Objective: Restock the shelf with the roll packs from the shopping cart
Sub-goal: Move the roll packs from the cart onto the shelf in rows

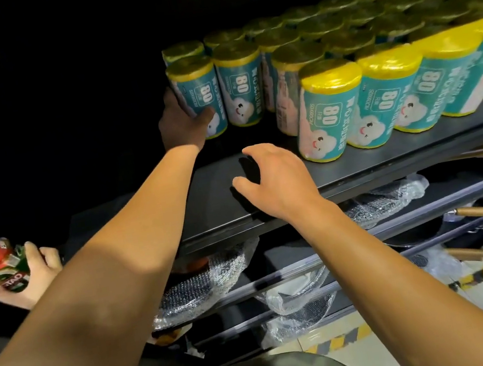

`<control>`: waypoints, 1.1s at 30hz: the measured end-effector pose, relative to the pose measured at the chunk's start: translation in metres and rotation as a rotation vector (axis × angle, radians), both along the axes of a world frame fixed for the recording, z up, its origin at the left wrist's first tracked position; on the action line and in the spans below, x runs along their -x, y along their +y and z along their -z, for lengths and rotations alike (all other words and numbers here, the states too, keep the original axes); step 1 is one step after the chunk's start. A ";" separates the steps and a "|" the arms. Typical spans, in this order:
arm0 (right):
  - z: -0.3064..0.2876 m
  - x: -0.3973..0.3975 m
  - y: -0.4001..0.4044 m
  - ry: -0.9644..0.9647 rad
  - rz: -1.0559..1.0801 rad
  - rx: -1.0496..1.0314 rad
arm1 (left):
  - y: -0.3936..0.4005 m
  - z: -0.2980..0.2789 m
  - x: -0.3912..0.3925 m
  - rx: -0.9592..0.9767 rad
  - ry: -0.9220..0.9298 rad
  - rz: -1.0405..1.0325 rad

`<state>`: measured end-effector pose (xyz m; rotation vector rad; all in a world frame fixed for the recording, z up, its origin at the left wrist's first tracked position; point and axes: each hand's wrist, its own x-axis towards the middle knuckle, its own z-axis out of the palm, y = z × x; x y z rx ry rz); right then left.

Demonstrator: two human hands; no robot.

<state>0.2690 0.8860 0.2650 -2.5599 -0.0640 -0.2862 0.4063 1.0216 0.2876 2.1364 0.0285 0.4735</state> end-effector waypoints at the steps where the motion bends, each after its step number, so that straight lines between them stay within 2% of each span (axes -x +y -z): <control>1: 0.000 -0.001 0.000 0.004 0.003 0.010 | 0.001 0.000 -0.002 -0.001 0.003 0.017; 10: -0.003 -0.004 0.001 0.032 0.010 0.021 | 0.002 -0.002 0.001 -0.002 0.054 0.067; 15: -0.008 0.008 -0.007 -0.015 -0.001 -0.039 | 0.003 -0.010 0.017 -0.048 0.151 -0.037; 18: -0.011 0.027 -0.015 -0.062 0.004 -0.093 | 0.002 -0.005 0.048 0.026 0.090 -0.054; 22: -0.015 0.065 -0.036 -0.126 0.060 -0.173 | -0.018 -0.005 0.113 0.012 0.001 0.099; 27: -0.007 0.129 -0.084 -0.169 0.246 -0.251 | -0.062 0.000 0.182 -0.018 -0.020 0.366; 33: 0.022 0.206 -0.158 -0.061 0.480 -0.177 | -0.142 0.030 0.256 -0.079 0.027 0.647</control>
